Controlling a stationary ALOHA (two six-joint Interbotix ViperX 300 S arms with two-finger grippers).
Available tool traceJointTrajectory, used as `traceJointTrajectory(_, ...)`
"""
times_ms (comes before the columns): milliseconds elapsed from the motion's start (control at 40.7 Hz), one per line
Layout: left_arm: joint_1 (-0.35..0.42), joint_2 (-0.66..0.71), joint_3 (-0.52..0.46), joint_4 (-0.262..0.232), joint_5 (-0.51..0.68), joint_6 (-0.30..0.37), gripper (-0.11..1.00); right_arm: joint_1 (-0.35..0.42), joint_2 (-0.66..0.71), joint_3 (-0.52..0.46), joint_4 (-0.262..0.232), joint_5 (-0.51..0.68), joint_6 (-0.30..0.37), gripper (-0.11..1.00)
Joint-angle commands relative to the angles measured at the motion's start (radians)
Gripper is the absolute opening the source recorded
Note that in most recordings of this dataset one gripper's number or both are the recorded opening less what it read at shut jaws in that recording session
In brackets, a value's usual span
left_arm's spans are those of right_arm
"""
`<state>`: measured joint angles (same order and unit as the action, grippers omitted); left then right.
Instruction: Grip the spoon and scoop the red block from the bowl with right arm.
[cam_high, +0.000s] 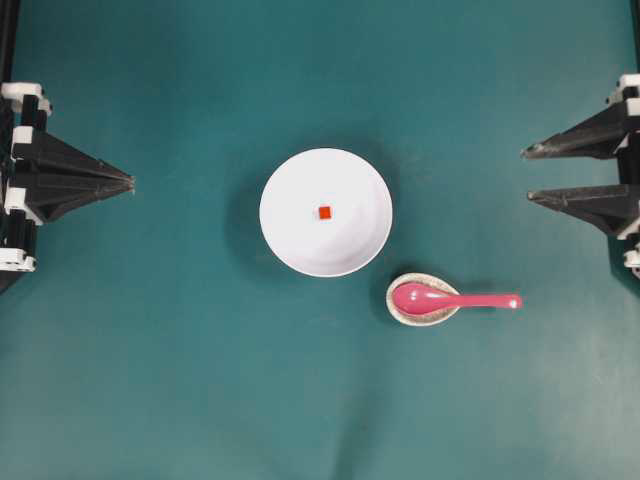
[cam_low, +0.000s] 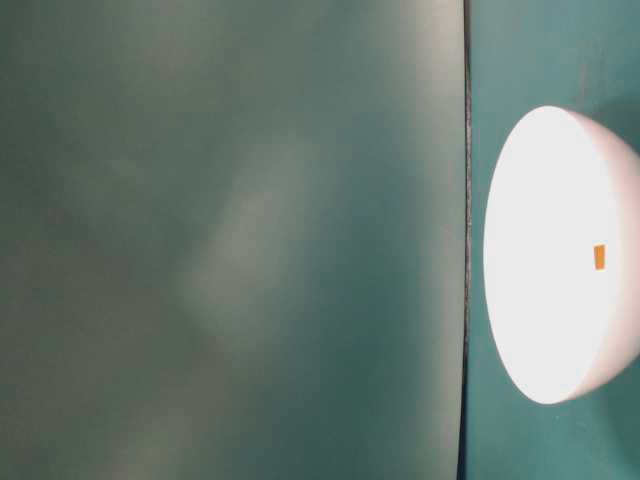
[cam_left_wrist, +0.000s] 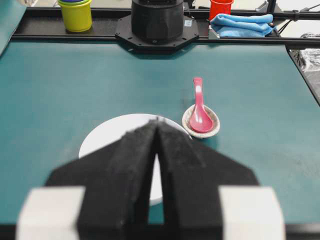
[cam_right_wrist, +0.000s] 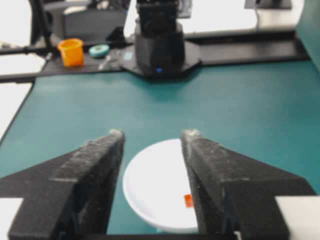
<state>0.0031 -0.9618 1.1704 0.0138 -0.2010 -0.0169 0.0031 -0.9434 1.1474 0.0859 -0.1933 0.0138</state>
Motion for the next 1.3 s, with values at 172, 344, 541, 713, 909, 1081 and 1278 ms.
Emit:
traceJointTrajectory(172, 0.000, 0.008, -0.028, 0.002, 0.000, -0.005, 0.00, 0.097, 0.137, 0.051, 0.103, -0.173, 0.000, 0.54)
traceJointTrajectory(344, -0.002, 0.008, -0.026, 0.002, 0.003, -0.005, 0.00, 0.241, 0.310, 0.132, 0.247, -0.500, 0.000, 0.53)
traceJointTrajectory(541, 0.000, 0.006, -0.028, 0.002, 0.003, -0.005, 0.00, 0.423, 0.528, 0.178, 0.460, -0.825, 0.000, 0.54)
traceJointTrajectory(713, -0.002, 0.003, -0.029, 0.002, 0.003, -0.006, 0.00, 0.561, 0.703, 0.184, 0.630, -0.917, -0.002, 0.54)
traceJointTrajectory(909, -0.002, -0.002, -0.031, 0.002, 0.018, -0.011, 0.00, 0.624, 0.810, 0.186, 0.669, -0.917, -0.002, 0.54)
traceJointTrajectory(1081, -0.002, -0.009, -0.031, 0.002, 0.048, -0.029, 0.00, 0.637, 0.850, 0.195, 0.669, -0.894, -0.002, 0.54)
traceJointTrajectory(1278, -0.002, -0.017, -0.032, 0.002, 0.052, -0.034, 0.00, 0.653, 0.879, 0.201, 0.667, -0.877, -0.002, 0.54)
